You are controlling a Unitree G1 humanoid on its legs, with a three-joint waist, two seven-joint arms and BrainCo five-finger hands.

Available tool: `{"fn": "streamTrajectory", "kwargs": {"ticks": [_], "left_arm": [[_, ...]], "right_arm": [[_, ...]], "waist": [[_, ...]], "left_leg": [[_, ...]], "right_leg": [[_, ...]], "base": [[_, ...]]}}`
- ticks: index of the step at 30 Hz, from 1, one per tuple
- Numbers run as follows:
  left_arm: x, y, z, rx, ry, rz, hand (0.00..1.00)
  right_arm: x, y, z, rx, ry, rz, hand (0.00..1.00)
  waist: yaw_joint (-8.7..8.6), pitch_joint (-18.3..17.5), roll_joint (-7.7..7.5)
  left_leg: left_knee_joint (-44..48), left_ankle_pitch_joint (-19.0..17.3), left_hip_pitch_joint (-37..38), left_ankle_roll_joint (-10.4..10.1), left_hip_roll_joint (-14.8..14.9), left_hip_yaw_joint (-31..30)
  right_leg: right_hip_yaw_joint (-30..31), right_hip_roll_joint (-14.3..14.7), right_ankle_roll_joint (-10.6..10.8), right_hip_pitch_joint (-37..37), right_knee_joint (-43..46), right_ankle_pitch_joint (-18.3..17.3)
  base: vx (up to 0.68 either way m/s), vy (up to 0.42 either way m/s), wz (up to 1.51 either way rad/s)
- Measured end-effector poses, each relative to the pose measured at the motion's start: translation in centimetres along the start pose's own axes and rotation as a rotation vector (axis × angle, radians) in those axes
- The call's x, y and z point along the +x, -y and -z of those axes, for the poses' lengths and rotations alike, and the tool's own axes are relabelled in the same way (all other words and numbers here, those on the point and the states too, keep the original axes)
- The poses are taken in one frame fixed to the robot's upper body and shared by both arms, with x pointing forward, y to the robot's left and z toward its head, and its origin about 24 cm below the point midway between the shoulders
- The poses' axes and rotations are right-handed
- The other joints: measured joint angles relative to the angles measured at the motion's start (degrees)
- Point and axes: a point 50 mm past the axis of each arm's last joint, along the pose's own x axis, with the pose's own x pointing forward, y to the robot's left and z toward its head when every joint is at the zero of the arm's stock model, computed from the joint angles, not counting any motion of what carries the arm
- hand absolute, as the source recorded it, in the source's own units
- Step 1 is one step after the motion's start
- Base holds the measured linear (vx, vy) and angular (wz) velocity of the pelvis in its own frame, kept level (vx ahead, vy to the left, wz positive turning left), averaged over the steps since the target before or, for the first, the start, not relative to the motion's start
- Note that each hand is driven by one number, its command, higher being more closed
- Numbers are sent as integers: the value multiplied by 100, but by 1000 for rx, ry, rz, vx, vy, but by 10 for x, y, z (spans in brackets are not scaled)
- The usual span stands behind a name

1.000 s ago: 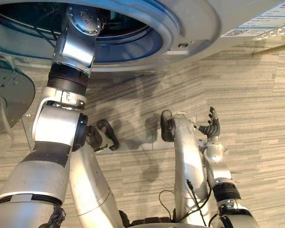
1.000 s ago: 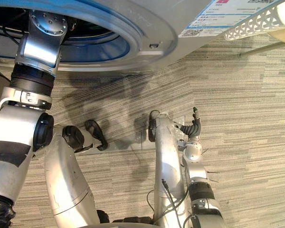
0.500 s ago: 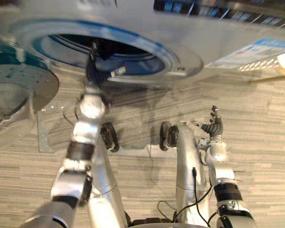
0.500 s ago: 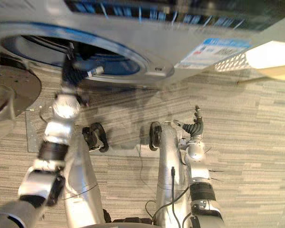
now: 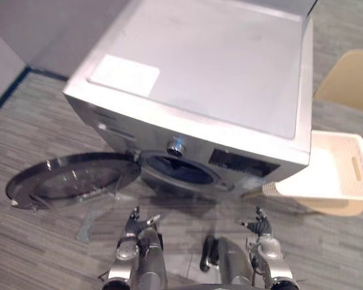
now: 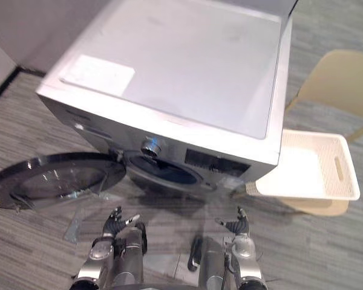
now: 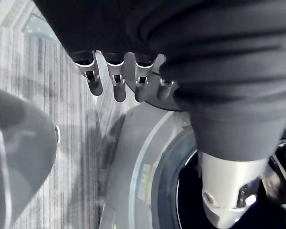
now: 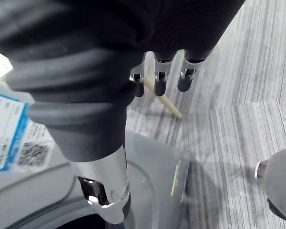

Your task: Pick up the laundry basket with both hands and put the clothes into the washing machine.

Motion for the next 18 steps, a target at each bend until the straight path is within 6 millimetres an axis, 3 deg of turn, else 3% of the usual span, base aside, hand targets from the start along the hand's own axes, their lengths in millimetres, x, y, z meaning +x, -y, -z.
{"fn": "streamTrajectory", "kwargs": {"ticks": [2, 5, 10, 12, 14, 15, 18], "left_arm": [[-1, -1, 12, 20, -48, -4, 0], [1, -2, 14, 40, -61, -5, 0], [3, -1, 14, 75, -72, 2, 0], [1, 3, 21, 74, -100, 11, 0], [0, 6, 22, 70, -106, 19, 0], [2, 6, 18, 73, -96, 17, 0], [11, -4, -1, 125, -36, -10, 0]], "right_arm": [[-1, 3, 13, -11, -57, 2, 0], [0, 6, 26, -16, -117, 9, 0], [5, 6, 24, -34, -142, 6, 0], [12, 10, 11, -34, -107, 17, 0], [15, 18, 7, -41, -99, 36, 0], [18, 25, 6, -51, -102, 52, 0], [19, 23, 5, -44, -112, 49, 0]], "waist": [[-19, -162, 53], [-18, -208, 123], [-27, -227, 73], [-48, -207, 33], [-171, -221, 77], [-188, -264, 164], [-247, -228, 32]], "left_leg": [[-558, 243, 384, 11, -86, -4], [-1174, 568, 746, 23, -185, -93], [-1497, 1016, 629, 7, -260, -182], [-479, 455, 578, 229, -155, -9], [-183, 257, 755, 36, -20, -162], [-350, 177, 859, -59, -78, -221], [-1153, 201, 1024, -21, -306, -194]], "right_leg": [[-94, 20, 49, 388, -531, 240], [-274, 62, 72, 820, -1076, 528], [-681, -119, -59, 722, -1180, 820], [-662, -306, -19, 708, -1081, 886], [-630, -442, 49, 693, -932, 926], [-521, -474, 174, 664, -952, 1021], [-406, -608, 353, 495, -1255, 1425]], "base": [[137, 49, 15], [84, 32, 29], [-21, 22, 31], [-14, 64, -6], [-44, 183, 3], [-133, 300, -6], [-152, 219, -3]]}}
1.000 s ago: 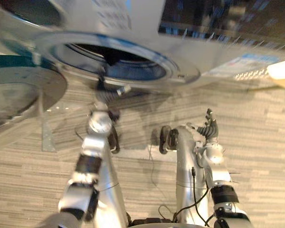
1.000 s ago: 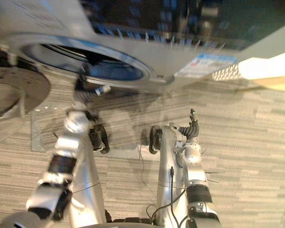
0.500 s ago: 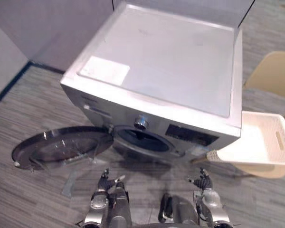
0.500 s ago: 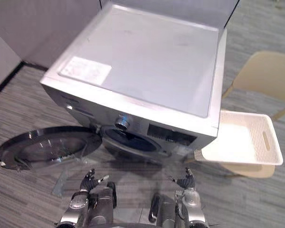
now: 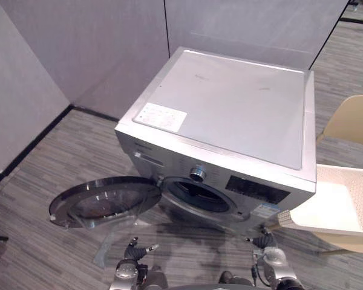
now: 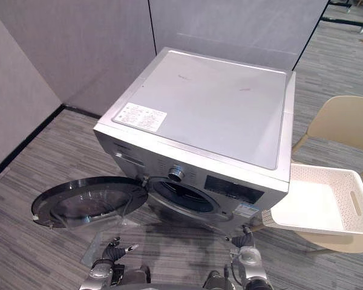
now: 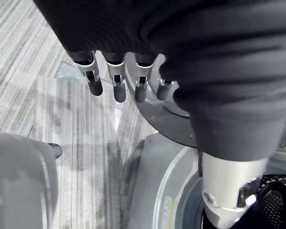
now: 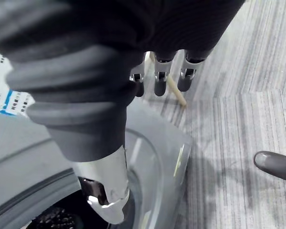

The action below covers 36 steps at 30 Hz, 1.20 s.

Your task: Pick up the laundry basket with both hands and put the clothes into the washing machine.

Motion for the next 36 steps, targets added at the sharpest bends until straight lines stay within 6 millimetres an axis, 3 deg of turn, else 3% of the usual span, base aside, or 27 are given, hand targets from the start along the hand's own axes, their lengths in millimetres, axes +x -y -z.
{"fn": "streamTrajectory", "kwargs": {"ticks": [2, 5, 7, 9, 11, 12, 13, 14, 17, 18, 20, 25, 30, 36], "left_arm": [[3, -6, -6, 28, 19, -8, 0], [3, -8, -3, 35, 10, -12, 0], [2, -10, 2, 33, -4, -18, 0], [1, -14, 4, 34, -3, -40, 0], [-1, -17, 8, 32, -9, -48, 0], [-3, -20, 11, 30, -7, -57, 0], [-4, -22, 14, 17, -13, -68, 0], [-4, -24, 14, 3, -14, -77, 0], [-4, -15, 8, -38, -8, -63, 0], [-4, -15, 8, -39, -8, -64, 0], [-3, -15, 5, -33, 2, -63, 0], [-1, -6, -6, -4, 37, -29, 0], [0, -3, -22, -2, 94, -31, 0], [-1, -3, -47, 9, 205, -35, 0]], "right_arm": [[1, -3, -1, 11, -13, -5, 0], [2, -5, -1, 6, -34, -7, 0], [2, -6, 2, -10, -48, -13, 0], [0, -6, 9, -23, -75, -15, 0], [-2, -6, 16, -24, -90, -16, 0], [-3, -7, 20, -29, -102, -20, 0], [-4, -7, 22, -31, -110, -21, 0], [-3, -7, 20, -29, -103, -21, 0], [1, 0, 9, -27, -66, 2, 0], [0, 1, 12, -26, -73, 2, 0], [-2, 2, 20, -18, -95, 7, 0], [-3, 5, 24, 4, -110, 33, 0], [2, 2, 7, 19, -65, 33, 0], [0, 4, 13, 56, -84, 53, 0]], "waist": [[-91, 112, -129], [-85, 256, -192], [-77, 309, -57], [-111, 436, 82], [-99, 425, 82], [-93, 369, -3], [-39, 235, -180], [12, 197, -236], [91, 119, 16], [87, 91, 87], [85, 78, 88], [68, 120, 81], [82, 288, 209], [57, 298, 217]], "left_leg": [[-132, 156, 20, 144, -272, 87], [128, 23, -77, 375, -486, 415], [197, 4, -322, 664, -402, 692], [117, 104, -250, 806, -175, 824], [-59, 223, -201, 830, -162, 840], [-160, 258, -199, 795, -212, 839], [-380, 348, -211, 655, -359, 834], [-500, 443, -229, 531, -423, 829], [-980, 831, -278, 446, -358, 571], [-1229, 1133, -202, 451, -299, 477], [-1424, 1392, -74, 438, -271, 323], [-1420, 1505, -72, 503, -378, -9], [-1424, 1556, -94, 443, -442, -197], [-1479, 1541, 31, 447, -452, -260]], "right_leg": [[197, -217, 61, -99, -108, 293], [422, -342, 150, -120, -422, 699], [525, -218, -104, -339, -687, 1339], [493, 80, -334, -469, 877, 322], [488, 300, -309, -262, 1630, -324], [484, 439, -219, -8, 1689, -575], [498, 496, -220, 302, 946, -807], [518, 518, -294, 414, 529, -1004], [472, 851, -367, 470, -351, -631], [474, 972, -379, 551, -550, -513], [450, 1059, -356, 655, -702, -429], [145, 1045, -389, 891, -717, -417], [-68, 937, -410, 887, -465, -629], [-134, 902, -377, 1012, -387, -780]], "base": [[-203, 197, -16], [-252, 189, -52], [-371, 200, -64], [-278, 110, -35], [-170, -1, -3], [-174, -88, -2], [-115, -94, -14], [-86, -104, -33], [-68, -40, -33], [-25, -58, -14], [18, -58, -2], [81, -26, 37], [-7, -7, 31], [-20, -29, 9]]}}
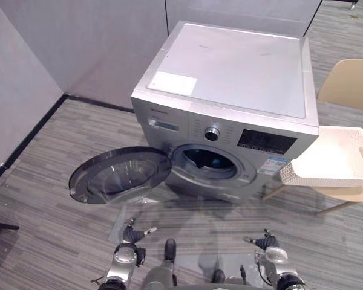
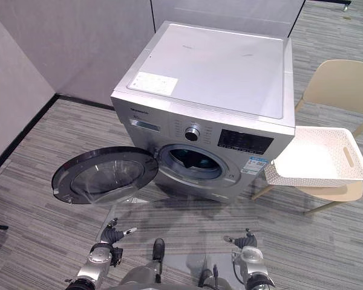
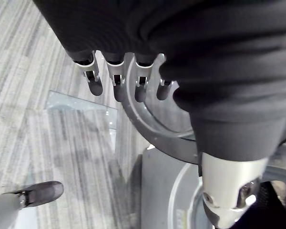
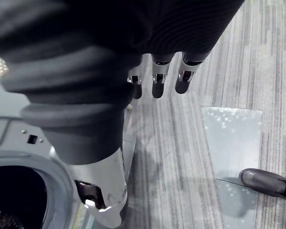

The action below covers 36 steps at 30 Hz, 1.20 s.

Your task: Pick up the laundry basket with both hands and put the clothes into the washing machine.

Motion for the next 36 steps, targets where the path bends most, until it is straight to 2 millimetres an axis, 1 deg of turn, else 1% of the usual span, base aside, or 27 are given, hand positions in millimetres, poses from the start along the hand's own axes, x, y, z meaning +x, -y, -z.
{"fn": "streamTrajectory", "kwargs": {"ticks": [3, 4, 6, 8, 10, 11, 13, 15, 16, 18, 20, 22, 23, 24, 26, 27, 29, 30, 31, 32, 34, 36], "left_arm": [[2, -8, -13, 12, 57, -23, 0], [6, -16, -25, 37, 101, -55, 0], [10, -27, -41, 63, 160, -92, 0], [15, -49, -71, 88, 265, -167, 0], [19, -83, -109, 145, 377, -306, 0], [19, -93, -117, 167, 401, -343, 0], [17, -132, -156, 224, 493, -490, 0], [13, -156, -182, 260, 544, -578, 0], [12, -164, -189, 276, 554, -601, 0], [10, -188, -209, 306, 558, -671, 0], [8, -196, -219, 310, 557, -697, 0], [5, -205, -234, 314, 567, -724, 0], [5, -208, -237, 313, 562, -731, 0], [6, -212, -240, 312, 548, -739, 0], [5, -215, -252, 318, 546, -734, 0], [2, -219, -259, 325, 554, -738, 0], [-2, -225, -270, 329, 571, -746, 0], [-3, -225, -274, 328, 577, -743, 0], [-5, -225, -283, 332, 587, -731, 0], [-5, -225, -286, 332, 592, -724, 0], [-9, -225, -298, 328, 612, -706, 0], [-9, -224, -298, 329, 611, -698, 0]], "right_arm": [[-1, 1, 5, -1, -13, 1, 0], [-1, 1, 6, -2, -16, 2, 0], [-1, 1, 6, -4, -16, 1, 0], [-1, 0, 6, -5, -14, -1, 0], [-1, 0, 5, -5, -11, -1, 0], [-1, 0, 5, -5, -9, -2, 0], [0, 0, -1, -12, 10, -4, 0], [0, 0, -2, -25, 20, -7, 0], [0, -1, -3, -28, 24, -9, 0], [-2, -6, -8, -35, 54, -27, 0], [-3, -10, -8, -43, 67, -40, 0], [-5, -14, -15, -54, 118, -56, 0], [-6, -15, -17, -57, 128, -60, 0], [-7, -15, -18, -57, 144, -64, 0], [-11, -17, -16, -46, 165, -70, 0], [-13, -20, -18, -47, 178, -83, 0], [-15, -25, -21, -43, 203, -99, 0], [-16, -25, -22, -35, 212, -102, 0], [-17, -26, -26, -20, 233, -103, 0], [-18, -26, -28, -12, 240, -105, 0], [-20, -29, -34, 3, 270, -115, 0], [-21, -30, -37, 9, 282, -121, 0]], "waist": [[-7, 25, 2], [-12, 45, 3], [-10, 46, 2], [-3, 74, -13], [17, 143, -44], [19, 170, -55], [25, 311, -95], [37, 316, -110], [41, 331, -121], [32, 387, -198], [40, 413, -270], [65, 412, -285], [69, 409, -292], [96, 400, -332], [209, 404, -411], [192, 409, -442], [217, 407, -521], [224, 407, -542], [232, 406, -590], [234, 400, -616], [192, 418, -673], [199, 416, -679]], "left_leg": [[0, -37, 112, 24, -19, 15], [-1, -54, 168, 19, -15, 34], [-1, -62, 180, 20, -10, 70], [-1, -64, 179, 20, 2, 146], [-2, -95, 180, 4, 24, 236], [-2, -98, 179, 1, 28, 273], [-1, -119, 130, -14, 67, 396], [0, -120, -48, -14, 101, 491], [0, -120, -97, -14, 109, 528], [3, -125, -237, -9, 126, 684], [7, -126, -305, -2, 142, 829], [43, -121, -556, 1, 289, 995], [45, -120, -615, 0, 323, 1001], [47, -119, -691, 1, 360, 1038], [49, -119, -803, 0, 427, 1112], [49, -119, -869, 0, 465, 1117], [50, -120, -965, -1, 539, 1144], [52, -120, -992, -1, 554, 1163], [111, -125, -1085, -4, 593, 1180], [175, -127, -1156, -4, 602, 1202], [421, -143, -1387, 14, 646, 1243], [664, -265, -1513, 8, 721, 1248]], "right_leg": [[1, -1, 2, 145, -80, 1], [12, -2, 2, 205, -104, 2], [30, -1, 1, 212, -111, 3], [58, 10, -4, 209, -129, 7], [139, 51, -24, 197, -191, 45], [166, 64, -41, 193, -213, 72], [291, 105, -49, 124, -293, 129], [378, 121, -46, -90, -293, 166], [411, 123, -46, -153, -297, 185], [543, 123, -49, -342, -307, 231], [642, 126, -62, -444, -302, 285], [804, 256, -104, -740, -291, 571], [806, 282, -106, -812, -280, 635], [829, 318, -124, -907, -272, 687], [920, 375, -163, -1064, -195, 714], [970, 416, -163, -1131, -156, 714], [1009, 484, -163, -1264, -64, 714], [1015, 502, -163, -1300, -42, 714], [1025, 530, -163, -1358, -23, 714], [1032, 531, -163, -1416, 15, 714], [1039, 557, -163, -1533, 124, 715], [1037, 605, -163, -1561, 204, 715]], "base": [[0, 0, 0], [0, 0, 0], [13, -26, -5], [4, -18, -8], [-2, -22, -19], [-1, -11, -26], [-10, -9, -29], [6, -7, -25], [36, 4, -29], [48, 10, -28], [45, 17, -18], [55, 17, -19], [58, -9, -14], [59, -5, -10], [60, -13, -8], [36, -20, 2], [11, -14, 3], [0, 0, 0], [-1, -16, 3], [-9, -4, 9], [-19, 4, 16], [-17, 1, 12]]}}
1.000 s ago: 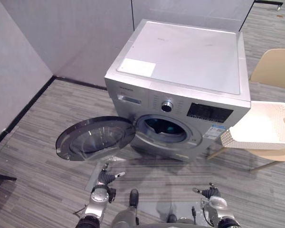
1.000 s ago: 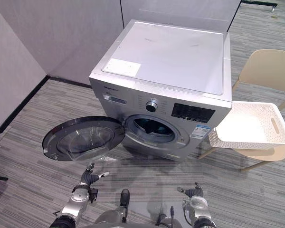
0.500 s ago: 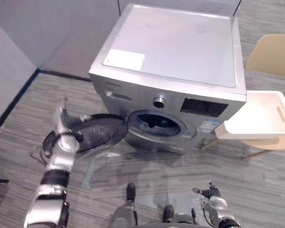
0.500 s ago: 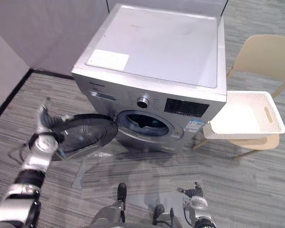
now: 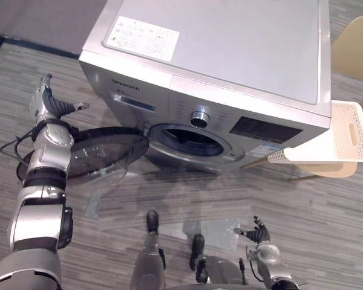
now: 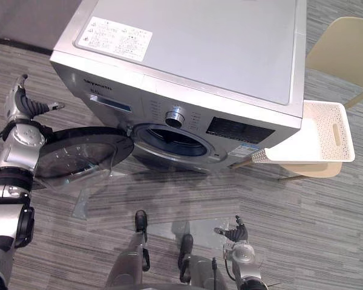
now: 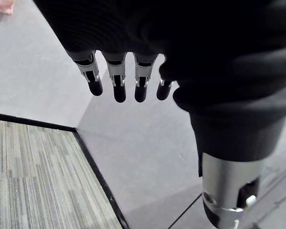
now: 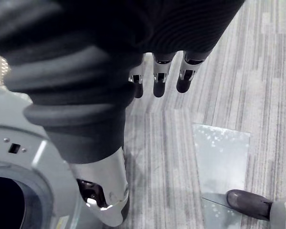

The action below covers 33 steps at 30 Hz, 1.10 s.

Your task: Pick up the laundry basket with both hands and put the clothes into the washing machine.

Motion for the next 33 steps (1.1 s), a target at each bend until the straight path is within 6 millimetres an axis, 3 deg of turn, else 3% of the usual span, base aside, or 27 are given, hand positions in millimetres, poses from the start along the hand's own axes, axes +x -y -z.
{"fn": "streamTrajectory", "kwargs": {"ticks": [5, 7, 10, 11, 13, 14, 15, 17, 18, 19, 20, 21, 22, 23, 24, 26, 33], "left_arm": [[-1, 5, 3, -5, -11, 41, 0], [-3, 9, 6, 15, -20, 54, 0], [-9, 23, 9, 21, -29, 90, 0], [-12, 27, 13, 27, -37, 105, 0], [-16, 36, 7, 7, -15, 134, 0], [-17, 39, 3, -28, -15, 132, 0], [-20, 45, 5, -25, -29, 149, 0], [-24, 53, 11, -14, -51, 174, 0], [-27, 58, 11, -7, -47, 188, 0], [-29, 63, 8, 6, -32, 205, 0], [-28, 62, 8, 6, -32, 203, 0], [-27, 60, 11, 16, -39, 198, 0], [-29, 62, 20, 43, -68, 216, 0], [-30, 63, 23, 48, -82, 221, 0], [-30, 60, 30, 60, -107, 219, 0], [-28, 55, 33, 72, -115, 209, 0], [-30, 62, 28, 97, -77, 239, 0]], "right_arm": [[0, 2, -7, 21, 32, 3, 0], [0, 3, -7, 29, 32, -4, 0], [1, 6, -9, 0, 42, -12, 0], [2, 8, -11, -4, 49, -10, 0], [4, 13, -12, -13, 51, 4, 0], [5, 17, -14, -13, 55, 16, 0], [6, 20, -15, -19, 59, 22, 0], [5, 22, -13, -37, 53, 21, 0], [4, 21, -12, -41, 54, 17, 0], [4, 20, -12, -44, 56, 12, 0], [4, 19, -12, -48, 56, 11, 0], [6, 18, -14, -52, 59, 9, 0], [7, 22, -12, -63, 48, 21, 0], [7, 24, -9, -67, 36, 25, 0], [8, 25, -5, -82, 16, 26, 0], [6, 24, 3, -86, -21, 21, 0], [1, 29, 12, -94, -47, 13, 0]], "waist": [[150, 0, -3], [153, -1, -3], [154, -3, 3], [161, -12, 13], [74, -79, 6], [7, -140, -90], [-4, -136, -67], [-68, -171, 46], [-132, -204, 85], [-297, -217, 233], [-314, -232, 232], [-343, -290, 145], [-367, -268, 206], [-315, -267, 217], [-220, -252, 291], [-187, -260, 316], [-362, -252, 332]], "left_leg": [[466, -186, -210, -32, 112, -13], [485, -183, -234, -32, 79, -69], [428, -35, -344, -37, -117, -308], [298, 180, -366, -42, -176, -429], [-266, 969, -487, -189, -282, -878], [931, 89, -831, 283, -282, -455], [1976, -796, -756, 448, -126, -35], [1732, -1121, -89, 259, 31, 426], [1206, -971, 317, 107, -21, 545], [643, -756, 676, -39, -68, 556], [606, -756, 688, -39, -75, 546], [549, -756, 702, -40, -126, 536], [451, -715, 721, -100, -197, 481], [385, -670, 735, -161, -188, 508], [211, -655, 815, -174, -181, 591], [-47, -535, 896, -181, -191, 692], [-182, -485, 898, -163, -228, 930]], "right_leg": [[-36, 94, -9, -17, 115, -18], [-105, 88, -137, 6, 135, -119], [-229, -39, -250, -68, 334, -523], [-364, -35, -279, -205, 579, -635], [-725, -227, -586, -444, 606, -549], [-1006, -381, -581, -529, 515, -548], [-1160, -476, -565, -486, 539, -527], [-1253, -503, -573, -327, 704, -532], [-1255, -531, -572, -290, 881, -533], [-1115, -606, -419, -647, 1419, -703], [-1036, -591, -354, -686, 1315, -763], [-860, -573, -279, -741, 807, -617], [-807, -605, -308, -748, 389, -99], [-738, -571, -355, -741, 306, -32], [-651, -501, -374, -799, 264, 49], [-520, -430, -372, -885, 223, 141], [-270, -390, -325, -925, -124, 567]], "base": [[-44, 8, 4], [-55, 6, 24], [-66, -20, 55], [-104, -94, 72], [-114, -94, 102], [-30, -84, 102], [3, -95, 83], [23, 7, 42], [-34, 104, 53], [-37, 76, 42], [-60, 51, 39], [-85, -38, 25], [-101, -28, 13], [-101, -34, -21], [-59, -3, -45], [-118, -22, -43], [-118, -9, -20]]}}
